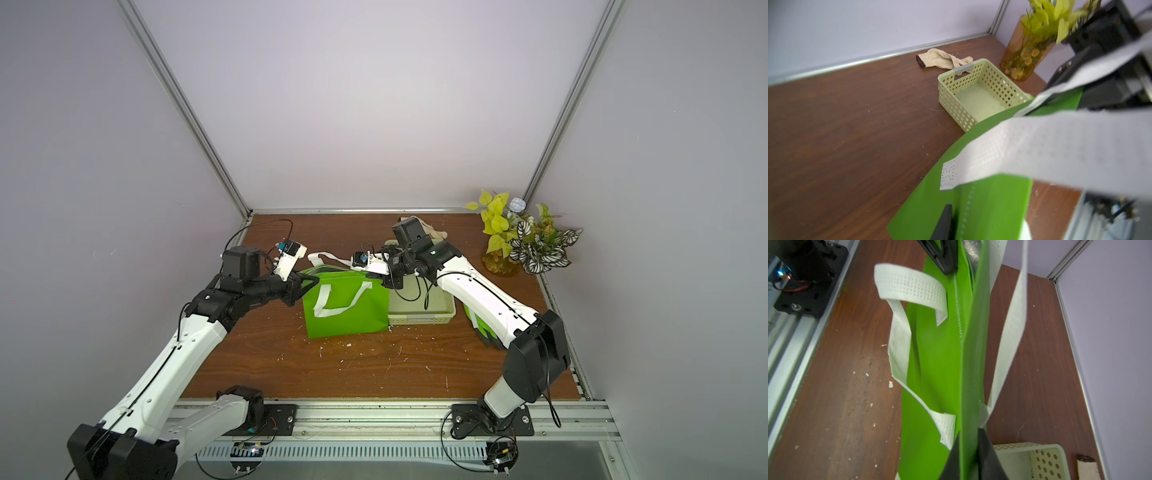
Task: Place the ice pack in the delivery bag
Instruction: Seal the delivery bag at the center of the board.
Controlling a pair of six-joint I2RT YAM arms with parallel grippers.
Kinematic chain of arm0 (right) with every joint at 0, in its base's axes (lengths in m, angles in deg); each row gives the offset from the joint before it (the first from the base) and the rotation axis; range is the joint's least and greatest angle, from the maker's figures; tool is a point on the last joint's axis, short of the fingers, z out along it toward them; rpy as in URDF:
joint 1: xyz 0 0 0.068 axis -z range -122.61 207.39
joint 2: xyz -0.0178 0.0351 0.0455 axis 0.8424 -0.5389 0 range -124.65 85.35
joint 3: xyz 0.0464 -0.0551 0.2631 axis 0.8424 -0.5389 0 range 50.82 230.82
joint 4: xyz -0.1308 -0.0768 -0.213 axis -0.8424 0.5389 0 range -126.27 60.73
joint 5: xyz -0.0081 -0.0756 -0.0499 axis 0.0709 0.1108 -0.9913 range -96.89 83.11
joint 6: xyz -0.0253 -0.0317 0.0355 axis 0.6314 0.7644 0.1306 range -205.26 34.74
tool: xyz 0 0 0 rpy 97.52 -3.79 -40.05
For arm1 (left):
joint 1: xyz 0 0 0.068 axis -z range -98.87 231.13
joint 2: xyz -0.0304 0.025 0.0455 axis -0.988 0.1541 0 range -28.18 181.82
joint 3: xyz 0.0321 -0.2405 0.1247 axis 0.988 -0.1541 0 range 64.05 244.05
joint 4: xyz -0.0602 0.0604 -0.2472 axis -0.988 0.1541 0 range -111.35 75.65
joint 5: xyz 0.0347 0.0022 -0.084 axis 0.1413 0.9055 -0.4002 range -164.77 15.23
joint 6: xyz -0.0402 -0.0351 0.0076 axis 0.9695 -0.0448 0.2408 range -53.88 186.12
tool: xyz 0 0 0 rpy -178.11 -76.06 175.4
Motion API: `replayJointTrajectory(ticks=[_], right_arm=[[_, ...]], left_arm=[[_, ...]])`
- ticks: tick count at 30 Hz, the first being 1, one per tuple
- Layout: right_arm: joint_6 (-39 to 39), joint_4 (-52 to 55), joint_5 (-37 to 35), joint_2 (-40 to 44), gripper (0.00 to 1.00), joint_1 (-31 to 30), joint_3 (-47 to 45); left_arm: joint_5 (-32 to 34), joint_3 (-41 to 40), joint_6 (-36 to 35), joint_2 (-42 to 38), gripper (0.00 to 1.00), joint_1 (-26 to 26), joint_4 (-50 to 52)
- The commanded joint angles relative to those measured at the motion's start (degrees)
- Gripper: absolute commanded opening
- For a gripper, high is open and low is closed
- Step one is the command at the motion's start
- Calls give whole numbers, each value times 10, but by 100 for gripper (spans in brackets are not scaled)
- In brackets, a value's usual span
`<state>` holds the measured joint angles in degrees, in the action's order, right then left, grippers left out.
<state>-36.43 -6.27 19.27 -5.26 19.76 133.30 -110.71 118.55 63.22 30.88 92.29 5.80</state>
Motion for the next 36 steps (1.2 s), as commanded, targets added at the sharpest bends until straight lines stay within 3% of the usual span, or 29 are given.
replayJointTrajectory(ticks=[1, 5, 10, 13, 15, 19, 22, 30, 33, 36], right_arm=[[7, -4, -24, 3, 4, -6, 2], [9, -11, -30, 3, 0, -8, 4], [13, -19, -43, 10, 0, -11, 2], [15, -21, -50, 14, 0, -12, -4], [14, -24, -51, 15, 0, -12, -6], [12, -30, -51, 14, 0, -12, -9], [14, -30, -49, 12, 0, -11, -8], [15, -26, -49, 9, 0, -12, -6], [14, -30, -48, 15, 0, -12, -12], [14, -30, -48, 20, 0, -11, -15]], left_arm=[[-19, 34, -12, -6, 38, -4, 9], [-34, 66, 0, -19, 64, -25, 18], [-51, 117, 63, -17, 81, -54, 21], [-56, 148, 129, 6, 84, -53, 21], [-52, 155, 157, 15, 76, -49, 21], [30, 131, 137, -24, 51, 5, 21], [17, 133, 135, -58, 36, 4, 21], [-81, 153, 144, -56, 20, 7, 38], [-65, 143, 121, -35, 15, 30, 38], [-9, 149, 92, -8, 15, 92, 38]])
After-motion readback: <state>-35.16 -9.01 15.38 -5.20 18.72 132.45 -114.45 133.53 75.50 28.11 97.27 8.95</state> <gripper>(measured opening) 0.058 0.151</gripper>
